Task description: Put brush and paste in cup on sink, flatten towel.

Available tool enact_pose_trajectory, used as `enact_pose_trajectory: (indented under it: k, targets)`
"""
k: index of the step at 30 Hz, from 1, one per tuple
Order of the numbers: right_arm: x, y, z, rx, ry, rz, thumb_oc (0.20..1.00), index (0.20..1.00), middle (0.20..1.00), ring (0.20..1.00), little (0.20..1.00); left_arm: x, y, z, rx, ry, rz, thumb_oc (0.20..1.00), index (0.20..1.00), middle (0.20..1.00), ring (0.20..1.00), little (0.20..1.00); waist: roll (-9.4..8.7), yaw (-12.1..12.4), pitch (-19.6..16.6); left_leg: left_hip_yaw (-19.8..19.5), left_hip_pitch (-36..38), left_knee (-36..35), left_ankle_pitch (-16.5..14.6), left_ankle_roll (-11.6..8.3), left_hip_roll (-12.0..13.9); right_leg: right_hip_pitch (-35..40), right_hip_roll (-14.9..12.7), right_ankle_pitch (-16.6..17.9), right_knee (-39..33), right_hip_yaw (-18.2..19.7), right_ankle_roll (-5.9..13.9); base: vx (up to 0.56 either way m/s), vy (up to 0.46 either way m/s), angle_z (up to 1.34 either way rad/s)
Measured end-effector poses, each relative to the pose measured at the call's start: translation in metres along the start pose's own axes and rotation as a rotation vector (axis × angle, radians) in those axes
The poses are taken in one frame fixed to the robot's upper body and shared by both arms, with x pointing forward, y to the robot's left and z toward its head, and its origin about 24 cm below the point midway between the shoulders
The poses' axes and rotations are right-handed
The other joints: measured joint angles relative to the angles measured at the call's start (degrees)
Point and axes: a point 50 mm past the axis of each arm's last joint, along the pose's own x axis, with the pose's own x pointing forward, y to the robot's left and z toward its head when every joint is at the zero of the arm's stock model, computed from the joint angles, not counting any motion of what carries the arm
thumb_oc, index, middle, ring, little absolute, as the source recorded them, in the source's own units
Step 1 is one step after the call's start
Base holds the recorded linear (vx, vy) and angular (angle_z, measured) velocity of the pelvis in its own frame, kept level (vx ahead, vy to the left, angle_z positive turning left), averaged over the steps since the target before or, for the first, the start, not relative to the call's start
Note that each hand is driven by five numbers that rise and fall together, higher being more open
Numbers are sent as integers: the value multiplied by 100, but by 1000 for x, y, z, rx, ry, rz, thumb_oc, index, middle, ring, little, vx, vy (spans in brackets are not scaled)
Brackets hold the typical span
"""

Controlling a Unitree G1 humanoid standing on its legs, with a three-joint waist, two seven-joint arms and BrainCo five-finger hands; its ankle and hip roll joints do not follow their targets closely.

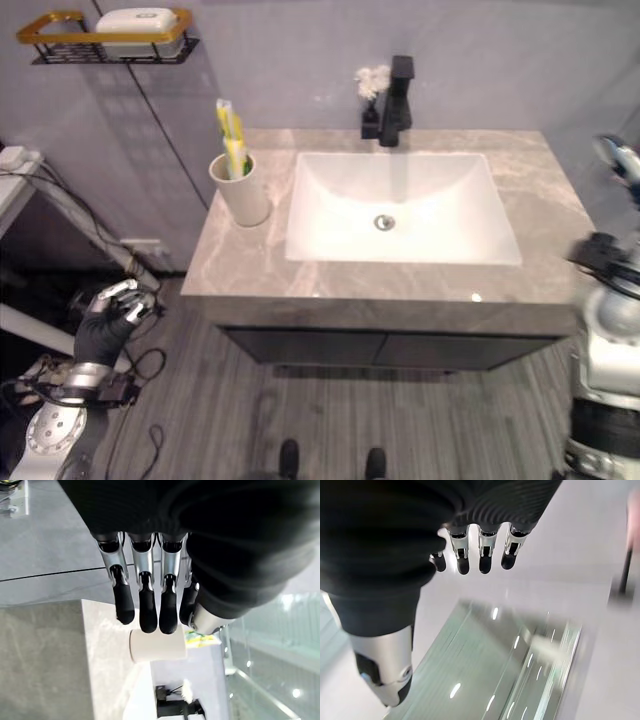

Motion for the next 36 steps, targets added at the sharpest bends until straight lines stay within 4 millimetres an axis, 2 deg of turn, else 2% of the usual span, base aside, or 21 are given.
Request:
enact_pose_trajectory:
  k: [3, 5, 6, 8, 9, 12, 14, 16, 17, 18, 19, 21, 22, 23, 25, 26, 27, 28, 29, 33, 36]
  targets:
    - [0, -27, -3, -81, 5, -130, 1000, 1000, 1000, 1000, 1000, -4, 6, -12, 30, 58, 31, 200, 200, 200, 200, 200, 87, -154, -54, 181, -15, -1, -40, -8, 8, -86, -1, 26, 0, 159, 13, 25, -10, -27]
    - [-4, -38, -3, -126, 5, -170, 1000, 1000, 1000, 1000, 1000, -4, 6, -14, 28, 66, 32, 200, 200, 200, 200, 200, 127, -293, -81, 194, -12, -1, -40, 1, 8, -91, -1, 34, 0, 172, 9, 14, -11, -17]
    - [-9, -52, -5, -198, 9, -221, 1000, 1000, 1000, 1000, 1000, -5, 8, -16, 27, 72, 45, 200, 200, 200, 200, 200, 149, -332, -119, 232, -22, -2, -56, 13, 13, -126, 1, 25, -1, 215, 21, -9, -6, -17]
    - [-20, -66, -14, -212, 55, -337, 1000, 1000, 1000, 1000, 1000, -8, 10, -19, -1, 77, 87, 200, 200, 200, 200, 200, 174, -427, -147, 329, -63, 0, -70, 20, 16, -231, 5, 29, -1, 307, 30, -5, -21, -22]
    - [-33, -73, -25, -221, 120, -393, 1000, 1000, 1000, 1000, 1000, -9, 9, -22, -19, 90, 106, 200, 200, 200, 200, 200, 211, -499, -162, 351, -106, 0, -71, 23, 13, -284, 1, 42, 1, 326, 34, 25, -35, -16]
    - [-84, -94, -65, -240, 375, -552, 1000, 1000, 1000, 1000, 1000, -10, 8, -32, -71, 132, 134, 200, 200, 200, 200, 200, 248, -550, -203, 447, -182, 0, -73, 26, 22, -384, 7, 66, -1, 408, 35, 26, -19, -14]
    - [-130, -119, -90, -368, 582, -615, 1000, 1000, 1000, 1000, 1000, -10, 10, -32, -57, 143, 133, 200, 200, 200, 200, 200, 316, -571, -213, 448, -195, 0, -73, 26, 10, -401, -4, 74, 1, 402, 38, -20, -1, 0]
    - [-202, -155, -120, -593, 929, -695, 1000, 1000, 1000, 1000, 1000, -9, 16, -32, -19, 156, 123, 200, 200, 200, 200, 200, 337, -553, -212, 457, -235, 0, -72, 27, 14, -468, 0, 73, -1, 411, 45, -60, 0, -2]
    - [-227, -166, -124, -658, 1052, -734, 1000, 1000, 1000, 1000, 1000, -9, 21, -35, 7, 179, 124, 200, 200, 200, 200, 200, 381, -553, -214, 462, -302, -1, -71, 28, 13, -535, -3, 71, -1, 418, 59, -48, -8, -6]
    - [-239, -169, -123, -662, 1102, -764, 1000, 1000, 1000, 1000, 1000, -12, 23, -37, 17, 195, 132, 200, 200, 200, 200, 200, 426, -575, -193, 491, -340, -1, -69, 29, 9, -590, -10, 83, -2, 444, 74, -41, -23, -20]
    - [-312, -173, -122, -700, 1443, -879, 1000, 1000, 1000, 1000, 1000, -15, 16, -43, 18, 225, 100, 200, 200, 200, 200, 200, 462, -529, -101, 560, -412, -7, -65, 27, 19, -680, -21, 105, -2, 440, 92, -19, -17, -18]
    - [-330, -166, -122, -622, 1546, -909, 1000, 1000, 1000, 1000, 1000, -14, 11, -43, 11, 224, 82, 200, 200, 200, 200, 200, 491, -523, -64, 538, -414, -25, -67, 26, 14, -672, -23, 105, -2, 416, 91, -14, -29, -4]
    - [-328, -162, -124, -537, 1538, -946, 1000, 1000, 1000, 1000, 1000, -14, 10, -42, 10, 223, 77, 200, 200, 200, 200, 200, 523, -534, -32, 540, -416, -25, -70, 28, 6, -673, -29, 107, -2, 419, 91, -32, -54, 2]
    - [-335, -157, -124, -551, 1581, -835, 1000, 1000, 1000, 1000, 1000, -12, 9, -42, 5, 220, 68, 200, 200, 200, 200, 200, 555, -503, 2, 538, -424, -25, -67, 29, 6, -691, -33, 105, -3, 412, 92, -17, -73, 1]
    - [-353, -156, -121, -702, 1743, -407, 1000, 1000, 1000, 1000, 1000, -2, 0, -38, -4, 190, 22, 200, 200, 200, 200, 200, 536, -367, 28, 520, -460, 1, -54, 12, 21, -729, -21, 97, -2, 390, 82, -5, -44, 7]
    - [-366, -140, -123, -689, 1864, -191, 1000, 1000, 1000, 1000, 1000, 1, -2, -36, -10, 182, 3, 200, 200, 200, 200, 200, 556, -324, 27, 483, -565, 1, -38, -4, 23, -799, -11, 138, -1, 356, 23, 2, -52, 8]
    - [-368, -136, -124, -687, 1880, -126, 1000, 1000, 1000, 1000, 1000, 1, -3, -36, -11, 182, -1, 200, 200, 200, 200, 200, 566, -323, 26, 483, -592, 1, -37, -3, 23, -826, -12, 142, -2, 354, 19, 18, -52, 7]
    - [-371, -125, -127, -728, 1880, 119, 1000, 1000, 1000, 1000, 1000, 4, -3, -33, -5, 169, -18, 200, 200, 200, 200, 200, 586, -283, 59, 479, -610, 1, -30, 6, 24, -836, -10, 149, -1, 341, 12, 33, -40, 3]
    - [-372, -117, -129, -737, 1871, 248, 1000, 1000, 1000, 1000, 1000, 5, -2, -32, 2, 170, -26, 200, 200, 200, 200, 200, 586, -279, 62, 467, -613, 1, -30, 5, 23, -831, -11, 151, 2, 317, 11, 37, -45, 6]
    - [-370, -86, -137, -709, 1811, 557, 1000, 1000, 1000, 1000, 1000, 15, -3, -25, 9, 133, -39, 200, 200, 200, 200, 200, 558, -266, 81, 442, -576, 2, -29, 5, 31, -759, -7, 143, -1, 255, 18, 41, -34, 7]
    - [-366, -72, -141, -672, 1780, 596, 1000, 1000, 1000, 1000, 1000, 20, -3, -23, 10, 120, -39, 200, 200, 200, 200, 200, 538, -270, 94, 447, -560, 1, -27, 4, 30, -751, -10, 145, -2, 264, 18, 29, -20, -1]
